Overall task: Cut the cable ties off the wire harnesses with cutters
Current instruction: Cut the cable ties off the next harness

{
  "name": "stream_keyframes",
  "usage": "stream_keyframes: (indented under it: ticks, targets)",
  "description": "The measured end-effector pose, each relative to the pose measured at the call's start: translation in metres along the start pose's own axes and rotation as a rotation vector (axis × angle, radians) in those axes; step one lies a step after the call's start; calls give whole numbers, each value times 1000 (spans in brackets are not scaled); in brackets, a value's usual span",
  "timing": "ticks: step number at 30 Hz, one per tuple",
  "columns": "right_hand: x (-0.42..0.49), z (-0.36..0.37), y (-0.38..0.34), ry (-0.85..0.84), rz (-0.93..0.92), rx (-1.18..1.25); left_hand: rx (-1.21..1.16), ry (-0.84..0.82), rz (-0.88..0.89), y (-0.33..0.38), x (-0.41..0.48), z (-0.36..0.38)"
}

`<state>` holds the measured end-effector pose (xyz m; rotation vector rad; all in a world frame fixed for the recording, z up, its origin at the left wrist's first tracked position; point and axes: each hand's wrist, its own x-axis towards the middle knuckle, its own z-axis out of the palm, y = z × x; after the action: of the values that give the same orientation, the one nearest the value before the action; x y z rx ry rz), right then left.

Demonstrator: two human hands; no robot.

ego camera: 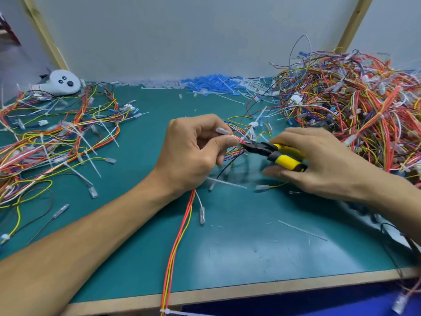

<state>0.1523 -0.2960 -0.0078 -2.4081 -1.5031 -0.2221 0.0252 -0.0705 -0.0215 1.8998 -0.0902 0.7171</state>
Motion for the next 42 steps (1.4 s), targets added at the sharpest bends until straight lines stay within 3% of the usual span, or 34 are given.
stream_keyframes:
  ticks: [3, 7, 12, 21, 24, 27, 31, 42]
  targets:
    - [0, -3, -4, 128, 14, -83, -87, 51, -76, -1, 4, -4]
    - [-1, -11, -12, 382, 95, 202, -160, 94, -122, 1, 4, -5]
    - [-9, -23, -22, 500, 51, 468, -217, 124, -135, 5, 4, -2]
    - [-10, -27, -27, 216, 67, 53, -239, 118, -114, 9, 1, 1]
    - [-11, -26, -28, 162, 119, 25, -240, 111, -98, 9, -1, 1]
    - [-11, -27, -32, 182, 110, -108, -242, 97, -79, 9, -1, 2]
    - [-11, -26, -37, 203, 158, -46, -246, 95, -74, 7, -1, 3]
    - [-13, -30, -46, 249, 136, -155, -204, 105, -30, 7, -2, 3]
